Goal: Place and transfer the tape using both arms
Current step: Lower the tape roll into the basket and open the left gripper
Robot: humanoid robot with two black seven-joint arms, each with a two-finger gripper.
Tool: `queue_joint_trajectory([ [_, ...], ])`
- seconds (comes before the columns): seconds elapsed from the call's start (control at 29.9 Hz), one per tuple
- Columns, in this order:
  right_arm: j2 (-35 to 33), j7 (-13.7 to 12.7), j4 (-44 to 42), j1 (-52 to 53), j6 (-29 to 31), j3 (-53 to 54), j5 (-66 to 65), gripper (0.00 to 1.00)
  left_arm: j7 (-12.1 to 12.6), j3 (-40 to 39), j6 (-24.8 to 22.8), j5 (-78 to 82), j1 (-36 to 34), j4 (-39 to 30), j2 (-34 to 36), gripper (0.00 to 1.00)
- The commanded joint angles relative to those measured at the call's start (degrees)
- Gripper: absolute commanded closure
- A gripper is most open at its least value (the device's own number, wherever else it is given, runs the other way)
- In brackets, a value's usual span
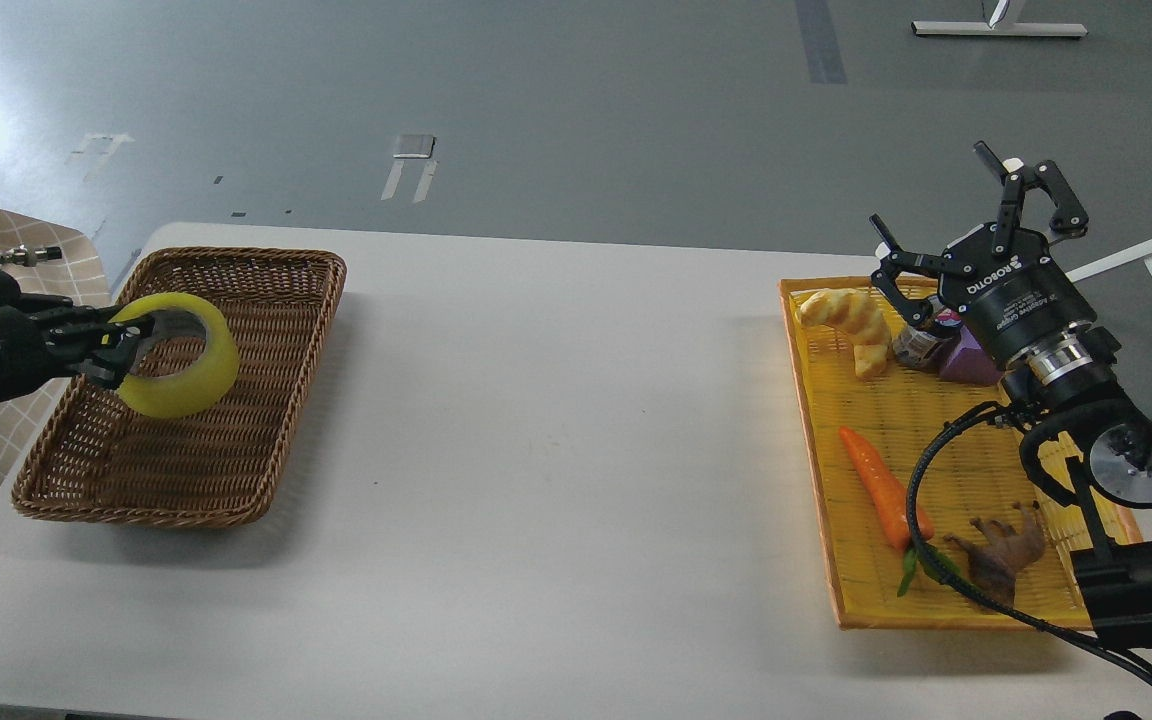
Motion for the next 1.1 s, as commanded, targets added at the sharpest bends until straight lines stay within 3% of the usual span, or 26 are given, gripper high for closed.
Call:
queue_joint_trajectory([
  [0.0,0.00,-0.01,0.00,-0.13,0.00,-0.04,0.00,0.00,0.10,-0.09,0.67,-0.55,1.54,1.56,-0.52,1.00],
  [0.17,0.00,-0.01,0.00,-0.13,0.00,-0.04,0.00,0.00,-0.25,-0.01,2.96,-0.64,1.90,4.29,-3.59,1.00],
  [1.07,0.00,-0.01,0.09,-0.57,0.00,-0.04,0.00,0.00,-0.96,-0.01,3.05,-5.04,3.92,12.46,-10.01,1.00],
])
